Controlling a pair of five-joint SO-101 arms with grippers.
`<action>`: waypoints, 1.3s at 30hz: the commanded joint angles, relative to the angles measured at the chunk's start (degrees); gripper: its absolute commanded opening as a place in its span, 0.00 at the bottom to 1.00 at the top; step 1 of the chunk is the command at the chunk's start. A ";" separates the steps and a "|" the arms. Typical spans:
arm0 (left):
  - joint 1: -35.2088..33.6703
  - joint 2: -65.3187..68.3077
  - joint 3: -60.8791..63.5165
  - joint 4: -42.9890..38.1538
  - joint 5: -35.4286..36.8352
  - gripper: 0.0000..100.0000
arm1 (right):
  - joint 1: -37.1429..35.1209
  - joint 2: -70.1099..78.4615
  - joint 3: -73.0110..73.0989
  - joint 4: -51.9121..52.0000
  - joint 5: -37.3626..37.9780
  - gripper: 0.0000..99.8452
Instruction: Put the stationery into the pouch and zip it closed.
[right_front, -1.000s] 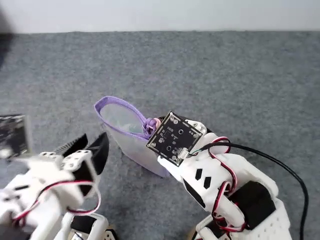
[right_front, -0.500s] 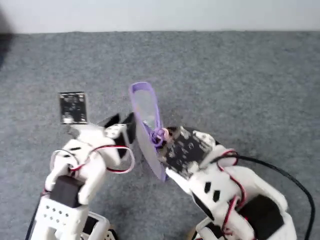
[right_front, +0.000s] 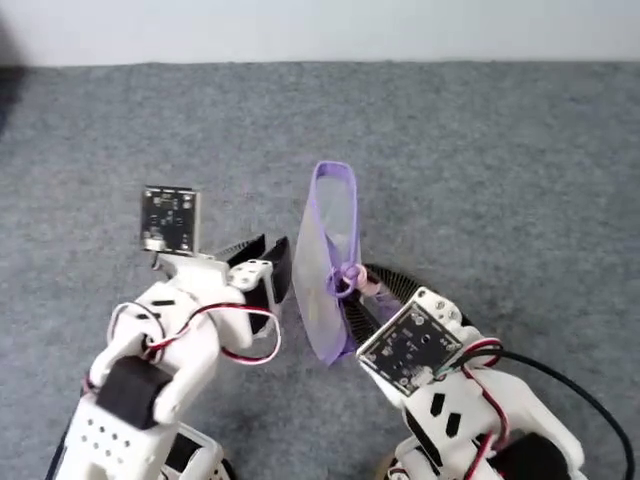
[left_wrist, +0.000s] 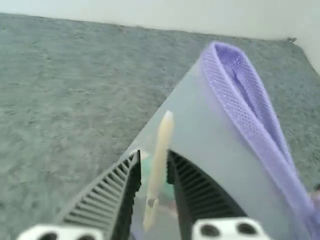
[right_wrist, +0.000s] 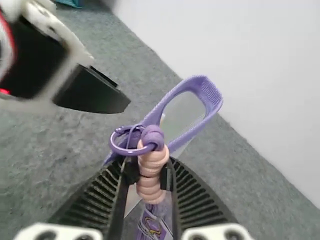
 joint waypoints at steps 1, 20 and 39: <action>-0.53 -0.97 -8.57 7.65 -0.70 0.18 | 1.98 1.01 6.42 -2.86 -0.44 0.01; 13.80 -0.88 -7.16 11.60 3.08 0.27 | 1.98 1.10 8.97 -12.00 -10.81 0.01; 16.00 -0.62 6.20 -5.63 2.99 0.27 | 1.71 1.10 8.62 -13.67 1.85 0.01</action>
